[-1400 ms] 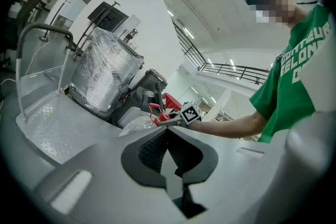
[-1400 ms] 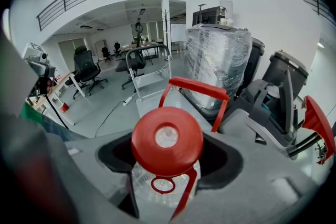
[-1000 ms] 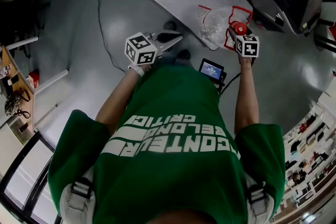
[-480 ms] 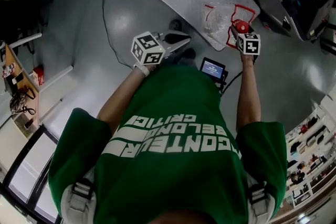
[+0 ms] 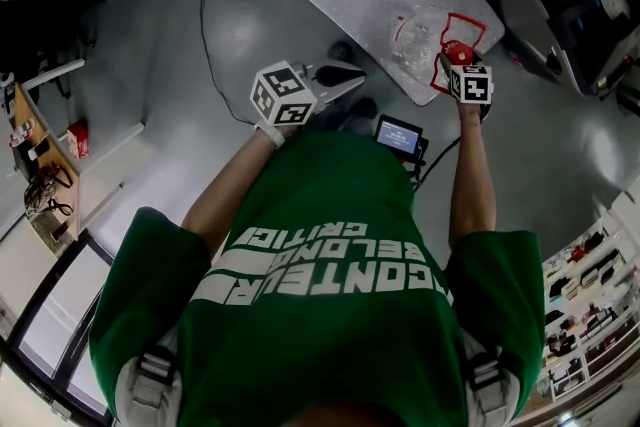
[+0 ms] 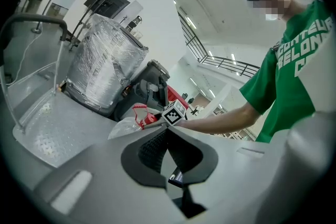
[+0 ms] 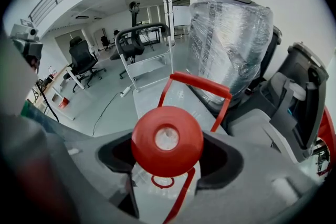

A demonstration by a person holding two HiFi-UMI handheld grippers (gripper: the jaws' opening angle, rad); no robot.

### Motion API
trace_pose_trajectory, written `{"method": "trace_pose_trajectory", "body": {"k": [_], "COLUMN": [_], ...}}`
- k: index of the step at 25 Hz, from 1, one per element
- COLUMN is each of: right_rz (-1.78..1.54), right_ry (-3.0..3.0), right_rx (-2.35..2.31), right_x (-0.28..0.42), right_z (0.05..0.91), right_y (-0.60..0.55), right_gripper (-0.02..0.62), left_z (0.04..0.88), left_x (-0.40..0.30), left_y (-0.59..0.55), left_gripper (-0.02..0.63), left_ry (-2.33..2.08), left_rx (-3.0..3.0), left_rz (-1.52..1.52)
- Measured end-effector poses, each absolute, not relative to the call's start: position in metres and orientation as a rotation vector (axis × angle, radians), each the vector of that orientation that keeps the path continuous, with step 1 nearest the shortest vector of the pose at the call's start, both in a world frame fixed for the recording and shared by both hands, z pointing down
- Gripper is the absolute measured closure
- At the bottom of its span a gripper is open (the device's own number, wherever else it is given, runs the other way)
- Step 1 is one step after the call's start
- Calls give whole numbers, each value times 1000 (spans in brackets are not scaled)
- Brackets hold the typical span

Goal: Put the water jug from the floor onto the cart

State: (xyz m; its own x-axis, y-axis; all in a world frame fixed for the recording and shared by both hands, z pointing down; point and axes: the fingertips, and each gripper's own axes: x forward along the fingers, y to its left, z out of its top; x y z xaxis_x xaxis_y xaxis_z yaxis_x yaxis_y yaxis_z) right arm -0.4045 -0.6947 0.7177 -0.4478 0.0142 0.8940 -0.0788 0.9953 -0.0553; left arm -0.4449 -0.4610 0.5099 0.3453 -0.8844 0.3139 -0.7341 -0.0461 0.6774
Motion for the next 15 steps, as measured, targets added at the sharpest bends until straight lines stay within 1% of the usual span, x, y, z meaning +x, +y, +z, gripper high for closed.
{"method": "trace_pose_trajectory", "body": {"k": [15], "right_rz": [128], "right_ry": [-1930], "right_rx": [68], "right_x": [-441], "right_z": [779], "right_y": [-710], "right_gripper": [291], "left_z": [529], "left_x": [-499], "left_y": [-464], "left_gripper": [597], "left_ry": [-1437], "left_rx": [1748], "left_rz": [-237]}}
